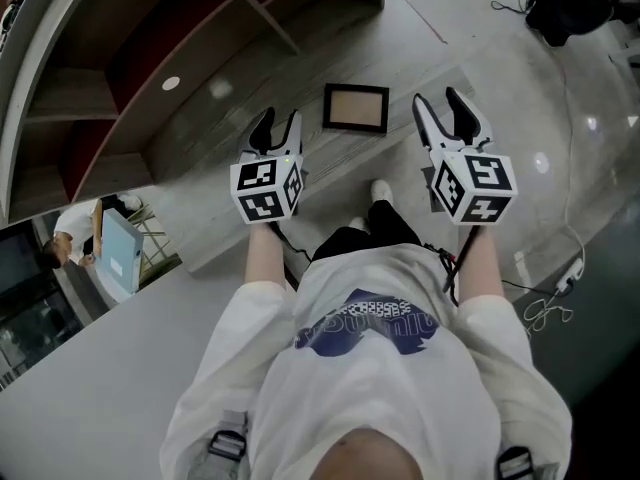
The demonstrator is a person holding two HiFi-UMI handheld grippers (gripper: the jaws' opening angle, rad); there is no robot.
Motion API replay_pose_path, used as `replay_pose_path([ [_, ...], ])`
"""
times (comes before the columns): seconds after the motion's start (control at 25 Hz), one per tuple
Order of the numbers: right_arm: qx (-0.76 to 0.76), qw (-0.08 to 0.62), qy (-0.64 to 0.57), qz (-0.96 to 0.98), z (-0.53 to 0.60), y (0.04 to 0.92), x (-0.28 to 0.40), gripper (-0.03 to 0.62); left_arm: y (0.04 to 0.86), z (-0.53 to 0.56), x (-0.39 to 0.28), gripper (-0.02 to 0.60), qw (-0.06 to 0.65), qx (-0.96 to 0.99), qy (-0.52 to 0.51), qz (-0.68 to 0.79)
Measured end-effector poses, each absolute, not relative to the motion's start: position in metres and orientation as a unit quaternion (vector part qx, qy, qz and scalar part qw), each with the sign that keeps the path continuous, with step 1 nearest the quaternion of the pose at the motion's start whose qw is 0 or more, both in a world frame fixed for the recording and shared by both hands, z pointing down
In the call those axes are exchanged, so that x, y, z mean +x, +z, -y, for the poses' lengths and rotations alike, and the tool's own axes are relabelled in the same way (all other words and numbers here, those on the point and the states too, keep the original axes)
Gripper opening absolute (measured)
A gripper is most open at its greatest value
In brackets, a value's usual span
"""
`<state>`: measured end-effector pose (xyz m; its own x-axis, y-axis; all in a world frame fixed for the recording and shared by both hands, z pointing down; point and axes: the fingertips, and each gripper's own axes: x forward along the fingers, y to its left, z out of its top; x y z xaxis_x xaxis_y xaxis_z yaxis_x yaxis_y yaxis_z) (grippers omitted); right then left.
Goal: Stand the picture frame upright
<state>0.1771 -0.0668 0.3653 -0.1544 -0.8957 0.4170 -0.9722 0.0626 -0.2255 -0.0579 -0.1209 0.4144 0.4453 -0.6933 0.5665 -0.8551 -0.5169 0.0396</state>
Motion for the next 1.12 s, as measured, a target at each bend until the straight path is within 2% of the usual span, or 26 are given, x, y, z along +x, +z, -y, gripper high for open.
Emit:
replay_pose_path([
  [0.44,0.625,0.133,0.351,0.685,0.09,0.474,0.162,0.206,0.51,0.138,-0.029,0.159,0.222,0.826,0.341,0.389],
  [0.8,0.626,0.194,0.391,0.647,0.095,0.547,0.143,0.177,0.568,0.148,-0.016,0.172,0.253,0.827,0.379,0.329],
  [1.12,0.627,0.216,0.416,0.622,0.099,0.594,0.132,0.173,0.603,0.151,-0.015,0.172,0.286,0.811,0.394,0.324],
])
